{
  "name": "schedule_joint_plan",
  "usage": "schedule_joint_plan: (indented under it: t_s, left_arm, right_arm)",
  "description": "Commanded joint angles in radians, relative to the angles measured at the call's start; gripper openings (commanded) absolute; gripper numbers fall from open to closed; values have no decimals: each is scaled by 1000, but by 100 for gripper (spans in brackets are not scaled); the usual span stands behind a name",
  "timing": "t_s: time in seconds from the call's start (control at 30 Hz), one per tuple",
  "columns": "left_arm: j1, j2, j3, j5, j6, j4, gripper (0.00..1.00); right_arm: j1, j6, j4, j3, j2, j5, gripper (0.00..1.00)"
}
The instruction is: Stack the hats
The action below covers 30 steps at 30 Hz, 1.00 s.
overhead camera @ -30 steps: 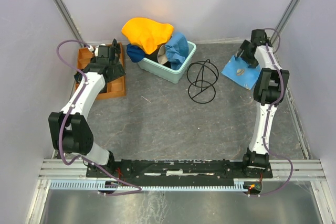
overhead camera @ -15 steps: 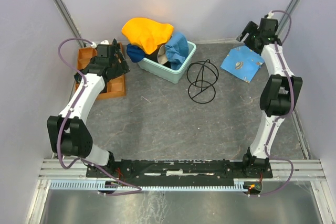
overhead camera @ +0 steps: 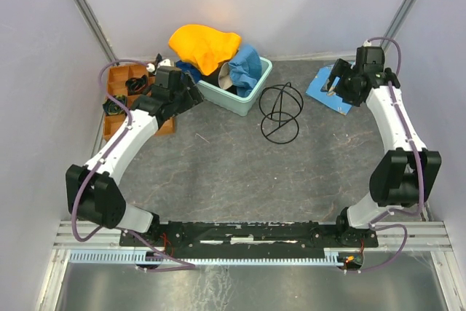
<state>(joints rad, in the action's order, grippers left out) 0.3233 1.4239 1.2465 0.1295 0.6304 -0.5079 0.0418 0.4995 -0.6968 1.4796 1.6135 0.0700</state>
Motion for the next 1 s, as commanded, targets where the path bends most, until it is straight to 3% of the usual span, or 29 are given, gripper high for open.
schedule_joint_plan:
  t_s: [0.0, 0.13, 0.37, 0.7, 0.83, 0.97]
  left_arm:
    - [0, 63, -5, 29, 321, 114, 79]
    - [31, 149, 33, 50, 410, 175, 78]
    - [39, 287, 175, 59, 375, 160, 77]
    - [39, 503, 433, 66, 329, 97, 76]
    - [39, 587, 530, 54, 298, 15, 69]
    - [39, 598, 523, 55, 265, -16, 57]
  right_arm:
    - [6, -13, -19, 2, -116, -1, 89]
    - [6, -16, -93, 10, -125, 29, 88]
    - [-119, 4, -153, -180, -202, 61, 81]
    - [-124, -36, -191, -300, -319, 66, 83]
    - [-125, -40, -206, -277, -314, 60, 83]
    - [-124, -40, -204, -263, -307, 58, 83]
